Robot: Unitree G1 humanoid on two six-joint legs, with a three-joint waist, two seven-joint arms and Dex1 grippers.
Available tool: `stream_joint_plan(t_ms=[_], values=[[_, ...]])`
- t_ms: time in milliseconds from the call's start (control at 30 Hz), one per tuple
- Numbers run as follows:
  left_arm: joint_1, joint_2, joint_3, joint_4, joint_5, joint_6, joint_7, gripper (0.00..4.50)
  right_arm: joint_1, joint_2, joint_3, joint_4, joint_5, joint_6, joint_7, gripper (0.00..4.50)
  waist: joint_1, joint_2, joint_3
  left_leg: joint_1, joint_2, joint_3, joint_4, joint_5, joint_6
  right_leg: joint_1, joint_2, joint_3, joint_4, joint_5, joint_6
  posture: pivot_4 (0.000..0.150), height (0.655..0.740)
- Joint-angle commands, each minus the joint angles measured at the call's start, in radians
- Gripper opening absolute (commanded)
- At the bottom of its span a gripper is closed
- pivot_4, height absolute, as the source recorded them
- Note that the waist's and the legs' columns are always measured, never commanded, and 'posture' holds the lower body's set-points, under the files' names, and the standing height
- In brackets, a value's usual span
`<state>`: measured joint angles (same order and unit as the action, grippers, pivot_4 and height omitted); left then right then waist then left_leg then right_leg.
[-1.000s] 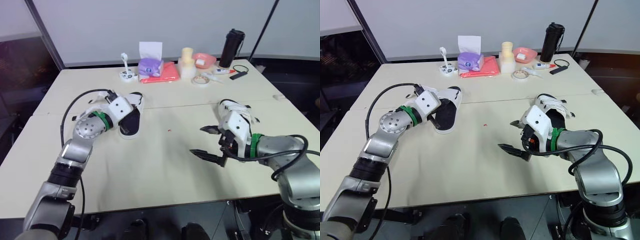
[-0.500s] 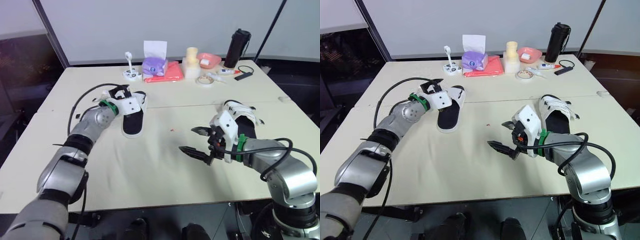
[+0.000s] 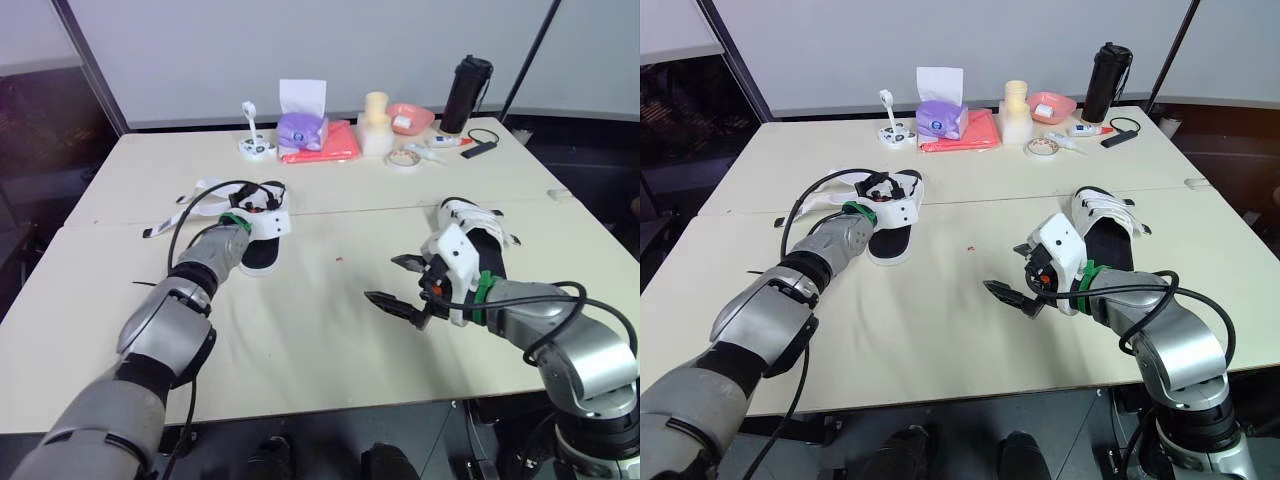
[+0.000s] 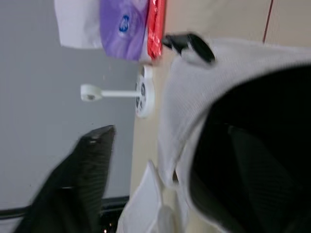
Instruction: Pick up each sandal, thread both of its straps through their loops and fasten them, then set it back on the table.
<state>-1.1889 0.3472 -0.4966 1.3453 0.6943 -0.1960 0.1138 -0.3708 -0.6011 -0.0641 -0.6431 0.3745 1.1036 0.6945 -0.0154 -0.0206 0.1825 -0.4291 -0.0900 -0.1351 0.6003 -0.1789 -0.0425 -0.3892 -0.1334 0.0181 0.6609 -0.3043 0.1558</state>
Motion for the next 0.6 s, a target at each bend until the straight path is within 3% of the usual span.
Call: stream_joint_plan(t_ms=[33,167,367,600], values=[[-0.032,0.005,0.012,0.003,-0.007,0.026,0.010,2.15,-0.004,-0.018,-0.011,-0.025,0.021,-0.021,-0.018,4.50,0.001,0.000,0.000,0.000,0.000,0.000,0.000,0.000,0.000,0.000,0.000,0.000,0.000,0.000,0.000,0.150,0.7400],[-0.024,0.008,0.018,0.005,-0.014,0.033,0.012,0.09,0.000,-0.027,-0.010,-0.020,0.027,-0.026,-0.032,4.50,0.003,0.000,0.000,0.000,0.000,0.000,0.002,0.000,0.000,0.001,0.000,0.000,0.001,0.000,0.000,0.150,0.7400],[-0.025,0.009,0.039,-0.009,-0.039,-0.038,0.015,0.03,-0.003,-0.033,-0.005,-0.015,0.039,-0.030,-0.048,4.50,0.004,-0.001,0.000,-0.002,0.000,0.000,0.009,0.000,0.000,0.001,0.000,0.000,0.004,0.000,0.000,0.150,0.7400],[-0.043,0.046,0.056,-0.079,-0.087,-0.474,-0.100,0.03,-0.007,-0.068,-0.025,0.004,0.048,-0.052,-0.041,4.50,0.007,-0.001,0.001,-0.015,-0.001,-0.003,0.014,0.000,0.000,-0.008,0.000,-0.003,0.004,0.001,0.001,0.150,0.7400]])
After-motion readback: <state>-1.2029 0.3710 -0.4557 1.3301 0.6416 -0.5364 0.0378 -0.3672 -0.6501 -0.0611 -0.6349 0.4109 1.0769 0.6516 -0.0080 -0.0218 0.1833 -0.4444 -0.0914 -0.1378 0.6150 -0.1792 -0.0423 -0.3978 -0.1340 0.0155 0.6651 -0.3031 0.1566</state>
